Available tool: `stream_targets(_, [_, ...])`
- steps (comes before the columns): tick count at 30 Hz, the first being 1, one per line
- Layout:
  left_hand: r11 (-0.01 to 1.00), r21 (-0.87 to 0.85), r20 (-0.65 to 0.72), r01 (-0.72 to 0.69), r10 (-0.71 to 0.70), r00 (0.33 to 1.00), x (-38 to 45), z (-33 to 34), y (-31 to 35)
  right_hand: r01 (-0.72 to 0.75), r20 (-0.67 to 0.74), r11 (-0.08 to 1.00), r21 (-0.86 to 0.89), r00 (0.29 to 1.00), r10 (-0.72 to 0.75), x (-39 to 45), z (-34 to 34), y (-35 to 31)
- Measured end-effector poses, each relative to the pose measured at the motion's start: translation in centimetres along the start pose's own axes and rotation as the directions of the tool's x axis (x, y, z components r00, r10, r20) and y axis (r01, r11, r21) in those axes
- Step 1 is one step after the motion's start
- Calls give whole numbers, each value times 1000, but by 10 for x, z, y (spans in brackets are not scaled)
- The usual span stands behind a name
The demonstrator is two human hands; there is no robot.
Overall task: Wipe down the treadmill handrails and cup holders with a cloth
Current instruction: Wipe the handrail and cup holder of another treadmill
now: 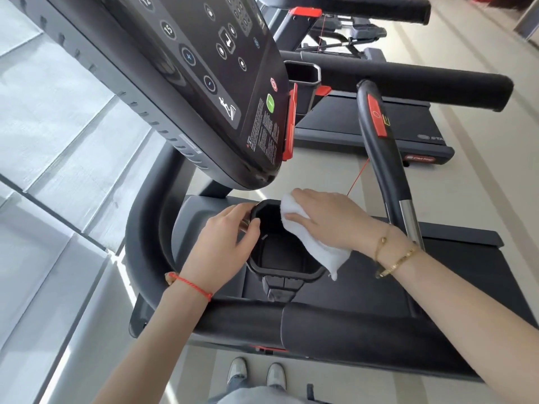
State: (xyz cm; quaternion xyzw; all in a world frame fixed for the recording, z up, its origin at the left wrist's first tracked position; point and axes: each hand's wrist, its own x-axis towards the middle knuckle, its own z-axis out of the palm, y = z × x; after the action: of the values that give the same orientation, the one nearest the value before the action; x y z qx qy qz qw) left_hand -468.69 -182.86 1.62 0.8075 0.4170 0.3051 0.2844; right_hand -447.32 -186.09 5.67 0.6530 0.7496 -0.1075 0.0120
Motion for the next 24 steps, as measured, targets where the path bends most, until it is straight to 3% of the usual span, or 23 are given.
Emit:
stream_targets(3, [1000, -3, -8, 1, -1, 1000, 0, 0, 0, 114, -53, 986, -120, 991, -121, 22, -2, -19])
stream_targets(5, [1000, 3, 5, 4, -4, 1000, -1, -1, 0, 103, -74, 984, -147, 991, -114, 19, 1, -18])
stream_targets(10, [1000, 3, 22, 18, -18, 1000, -1, -2, 1, -38, 32, 985, 169, 999, 33, -16, 1, 15])
stream_targets(14, [1000, 2, 13, 14, -14, 1000, -1, -1, 1, 53, 4, 998, -18, 999, -53, 9, -3, -4])
stream_targets(18, [1000, 15, 2, 12, -12, 1000, 0, -1, 2, 102, -27, 992, -74, 994, -104, 23, -4, -15])
stream_targets(20, [1000, 11, 18, 10, -11, 1000, 0, -1, 2, 55, -30, 998, 9, 998, -55, 11, -2, -7])
stream_targets(24, [999, 22, 25, 24, -24, 999, 0, -2, 2, -67, 25, 938, 340, 998, 62, -16, 3, 15])
